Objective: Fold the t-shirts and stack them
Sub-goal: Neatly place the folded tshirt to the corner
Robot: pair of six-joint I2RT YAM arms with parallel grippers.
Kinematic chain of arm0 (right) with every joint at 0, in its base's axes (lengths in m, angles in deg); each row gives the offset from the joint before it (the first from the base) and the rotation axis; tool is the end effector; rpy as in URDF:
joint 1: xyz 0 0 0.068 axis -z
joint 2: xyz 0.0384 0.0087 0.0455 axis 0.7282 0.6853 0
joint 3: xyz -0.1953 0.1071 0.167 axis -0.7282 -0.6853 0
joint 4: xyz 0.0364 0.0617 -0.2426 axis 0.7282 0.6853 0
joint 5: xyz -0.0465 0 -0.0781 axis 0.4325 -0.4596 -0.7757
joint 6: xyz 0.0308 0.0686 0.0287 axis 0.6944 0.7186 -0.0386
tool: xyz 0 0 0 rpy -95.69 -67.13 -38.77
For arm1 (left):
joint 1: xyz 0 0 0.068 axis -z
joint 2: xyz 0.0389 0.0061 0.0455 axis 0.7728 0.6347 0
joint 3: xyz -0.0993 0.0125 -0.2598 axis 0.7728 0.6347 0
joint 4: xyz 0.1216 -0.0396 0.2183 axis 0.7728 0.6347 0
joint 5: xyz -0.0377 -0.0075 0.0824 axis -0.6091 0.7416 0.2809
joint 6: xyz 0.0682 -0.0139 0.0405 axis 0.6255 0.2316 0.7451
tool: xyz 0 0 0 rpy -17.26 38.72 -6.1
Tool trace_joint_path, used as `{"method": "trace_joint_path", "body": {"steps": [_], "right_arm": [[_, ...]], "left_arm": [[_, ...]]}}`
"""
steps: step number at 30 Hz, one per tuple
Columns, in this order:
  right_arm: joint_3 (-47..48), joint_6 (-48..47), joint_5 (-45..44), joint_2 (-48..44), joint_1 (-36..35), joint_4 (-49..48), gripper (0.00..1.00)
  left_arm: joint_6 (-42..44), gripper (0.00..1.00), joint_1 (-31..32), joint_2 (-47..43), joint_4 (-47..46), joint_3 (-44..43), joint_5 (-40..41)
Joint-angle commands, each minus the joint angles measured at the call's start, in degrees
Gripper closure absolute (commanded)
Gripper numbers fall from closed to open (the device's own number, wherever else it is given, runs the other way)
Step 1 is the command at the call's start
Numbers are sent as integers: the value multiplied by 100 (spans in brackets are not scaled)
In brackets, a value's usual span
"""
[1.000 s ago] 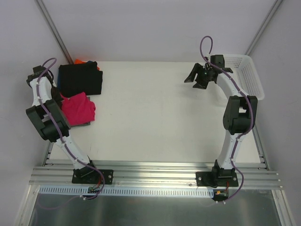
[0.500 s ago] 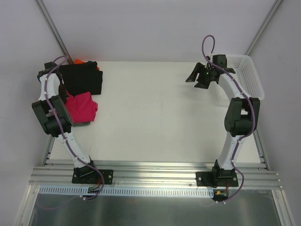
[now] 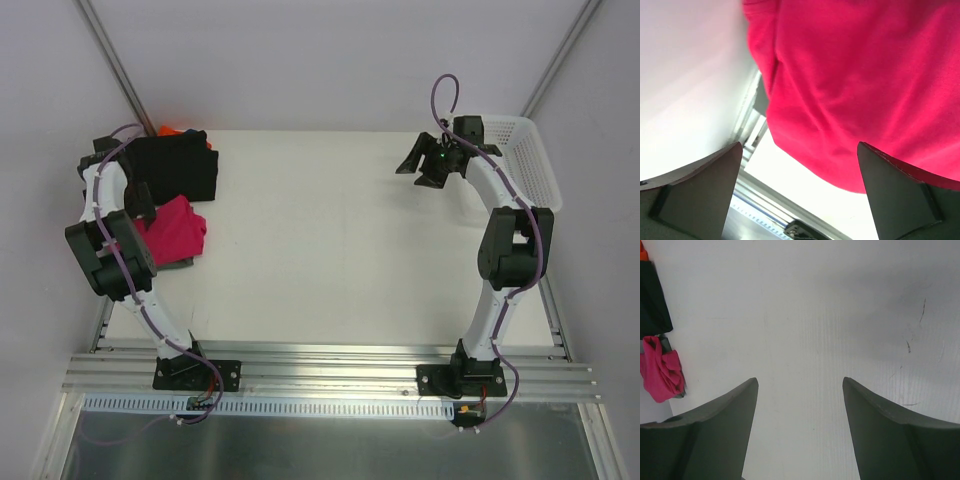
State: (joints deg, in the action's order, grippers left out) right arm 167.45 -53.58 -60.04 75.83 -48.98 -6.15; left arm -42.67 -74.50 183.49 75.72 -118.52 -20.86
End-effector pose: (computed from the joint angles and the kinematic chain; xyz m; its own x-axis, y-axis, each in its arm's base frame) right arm 0.4711 0.0495 0.2535 -0.7274 0.1004 -0.6788 -0.2581 0.8766 0.4062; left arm 0.3629 0.1846 0.2341 -0.8594 -0.3424 -0.3798 -0.4650 0.8322 0.3019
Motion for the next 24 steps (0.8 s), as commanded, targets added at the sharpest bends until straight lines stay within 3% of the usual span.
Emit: {"method": "trace_joint_path", "body": {"steps": [1,6,10,24], "right_arm": [[206,69,167,-158,48,-174,27],[215,96,184,-167,75,-174,27],[224,96,167,-176,110,-192,27],[-172,-89,-18,-492,171,-122,27]], "left_arm": [[-44,1,218,-488,37,-421,288],[79,1,991,-760,55,-291,86],[27,1,1554,-779,116,104,-607],[-9,1,1590,654,222,-817,-1083]]}}
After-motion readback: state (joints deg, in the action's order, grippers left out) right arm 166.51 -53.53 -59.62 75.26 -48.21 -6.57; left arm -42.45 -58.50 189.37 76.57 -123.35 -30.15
